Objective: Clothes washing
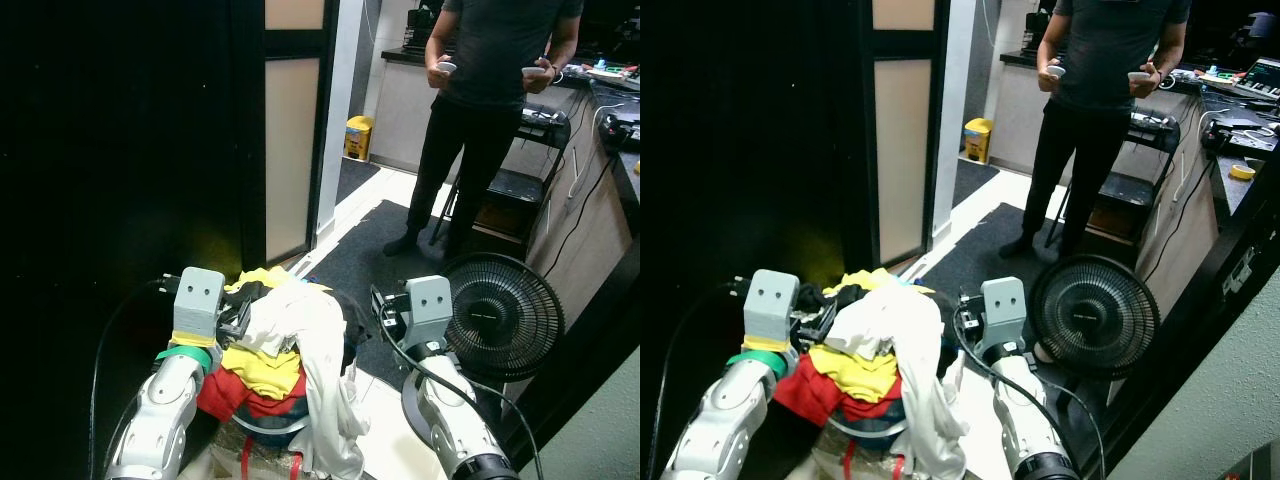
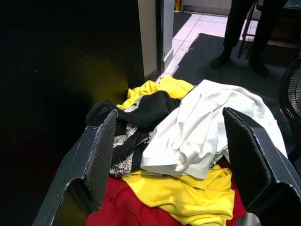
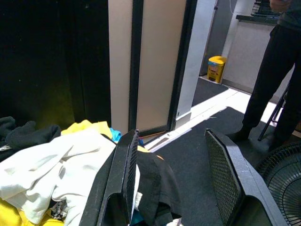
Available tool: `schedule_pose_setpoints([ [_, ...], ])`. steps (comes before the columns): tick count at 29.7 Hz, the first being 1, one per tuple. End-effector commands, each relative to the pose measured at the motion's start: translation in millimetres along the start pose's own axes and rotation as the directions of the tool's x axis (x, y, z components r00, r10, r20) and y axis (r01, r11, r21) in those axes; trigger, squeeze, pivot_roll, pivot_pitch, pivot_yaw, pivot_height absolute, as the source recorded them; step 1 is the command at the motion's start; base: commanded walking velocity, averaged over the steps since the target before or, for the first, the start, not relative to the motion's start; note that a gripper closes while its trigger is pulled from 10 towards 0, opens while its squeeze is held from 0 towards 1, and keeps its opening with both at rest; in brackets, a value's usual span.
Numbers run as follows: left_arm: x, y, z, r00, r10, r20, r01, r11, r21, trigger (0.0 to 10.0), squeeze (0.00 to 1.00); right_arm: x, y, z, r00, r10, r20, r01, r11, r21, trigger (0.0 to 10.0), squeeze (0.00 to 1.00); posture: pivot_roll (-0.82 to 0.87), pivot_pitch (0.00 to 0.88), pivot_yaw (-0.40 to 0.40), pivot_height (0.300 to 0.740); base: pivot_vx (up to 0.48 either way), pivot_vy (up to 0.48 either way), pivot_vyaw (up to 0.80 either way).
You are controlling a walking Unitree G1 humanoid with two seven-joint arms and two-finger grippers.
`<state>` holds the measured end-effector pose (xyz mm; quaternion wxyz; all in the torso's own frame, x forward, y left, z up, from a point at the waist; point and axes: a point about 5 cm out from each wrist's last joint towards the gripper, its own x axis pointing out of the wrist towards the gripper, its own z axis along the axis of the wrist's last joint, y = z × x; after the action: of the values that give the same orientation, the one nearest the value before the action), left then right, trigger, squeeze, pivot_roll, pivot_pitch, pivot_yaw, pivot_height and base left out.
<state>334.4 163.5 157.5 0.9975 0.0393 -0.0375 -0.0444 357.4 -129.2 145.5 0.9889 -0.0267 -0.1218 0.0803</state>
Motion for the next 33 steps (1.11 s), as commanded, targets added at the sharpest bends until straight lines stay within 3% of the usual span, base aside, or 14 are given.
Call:
schedule_pose_setpoints([
  [1,-2.5,-0.9,-7.8,1.0,-0.003,-0.022,0.003,1.0,-0.011,10.0,0.0,-2.8,-1.1,-5.0,1.0,-0.006,-0.018,0.006,1.0,0.01,10.0,0.0,0.0,0.004,0.011,0.74,0.0,0.0,0.0],
  [33,-2.4,-0.8,-7.8,1.0,-0.002,-0.025,0.001,1.0,-0.012,10.0,0.0,-3.5,0.1,-6.3,1.0,-0.008,-0.025,0.008,1.0,0.013,10.0,0.0,0.0,0.019,0.015,0.74,0.0,0.0,0.0],
])
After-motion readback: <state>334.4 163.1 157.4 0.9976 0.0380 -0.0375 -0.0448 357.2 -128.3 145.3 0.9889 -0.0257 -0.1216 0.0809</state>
